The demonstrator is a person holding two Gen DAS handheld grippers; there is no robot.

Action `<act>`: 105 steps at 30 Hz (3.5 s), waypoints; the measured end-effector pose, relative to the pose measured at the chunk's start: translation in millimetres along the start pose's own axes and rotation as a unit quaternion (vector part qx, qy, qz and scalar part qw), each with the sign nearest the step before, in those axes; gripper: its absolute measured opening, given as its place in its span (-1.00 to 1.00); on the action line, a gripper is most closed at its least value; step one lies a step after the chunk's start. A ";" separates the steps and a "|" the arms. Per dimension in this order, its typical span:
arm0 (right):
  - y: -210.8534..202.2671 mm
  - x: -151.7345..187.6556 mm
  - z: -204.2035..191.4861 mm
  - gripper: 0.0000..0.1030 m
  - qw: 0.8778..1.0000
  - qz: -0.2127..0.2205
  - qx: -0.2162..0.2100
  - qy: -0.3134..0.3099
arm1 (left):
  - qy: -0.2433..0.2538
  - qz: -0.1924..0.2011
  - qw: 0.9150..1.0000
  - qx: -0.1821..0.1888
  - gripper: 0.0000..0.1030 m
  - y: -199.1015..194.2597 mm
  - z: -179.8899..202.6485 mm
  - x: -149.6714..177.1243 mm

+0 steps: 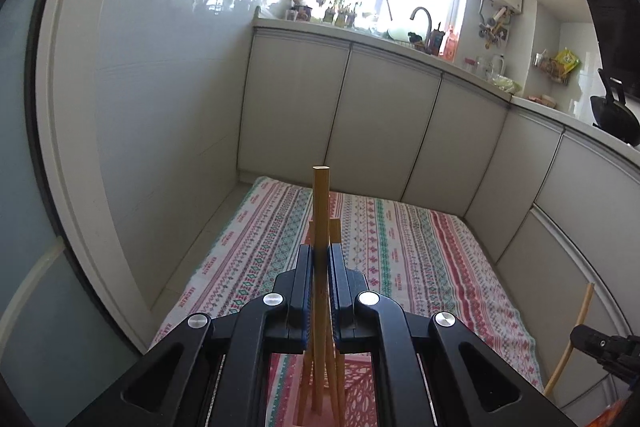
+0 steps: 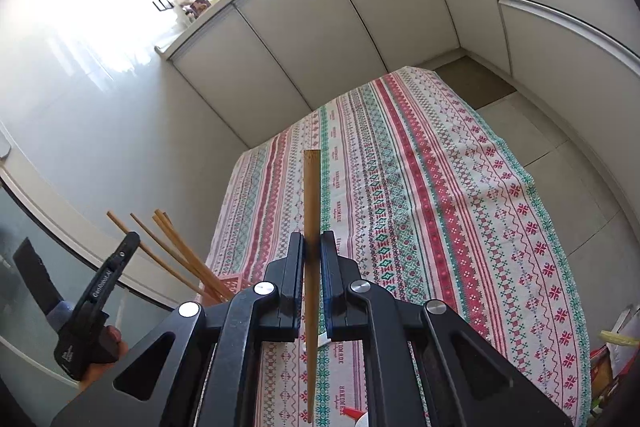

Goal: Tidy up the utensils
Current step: 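Carry both upright chopsticks to the pink holder and lower them in, then open both tools and release the chopsticks into the pink holder, then move both tools over the white rice paddle and red spoon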

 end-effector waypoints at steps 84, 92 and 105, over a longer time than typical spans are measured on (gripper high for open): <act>-13.2 75.7 54.1 0.11 0.964 -0.207 0.166 -0.022 | 0.165 -0.397 0.901 0.060 0.60 -21.4 45.9 160.3; -21.1 97.7 102.1 0.11 0.946 -0.257 0.192 0.038 | 0.225 -0.443 0.859 0.121 0.56 -19.6 107.3 202.8; -25.0 136.5 164.2 0.00 0.921 -0.316 0.174 0.149 | 0.281 -0.472 0.826 0.129 -0.05 -16.6 158.0 246.0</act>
Point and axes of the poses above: each gripper's, at about its wrist camera, not at the fingertips, and y roughly the way its jaws point, z to its right, x to its underside, the point moved 4 cm from there along y, roughly the way its jaws point, and after that the axes turned 4 degrees about -x, right-handed, at the moved point
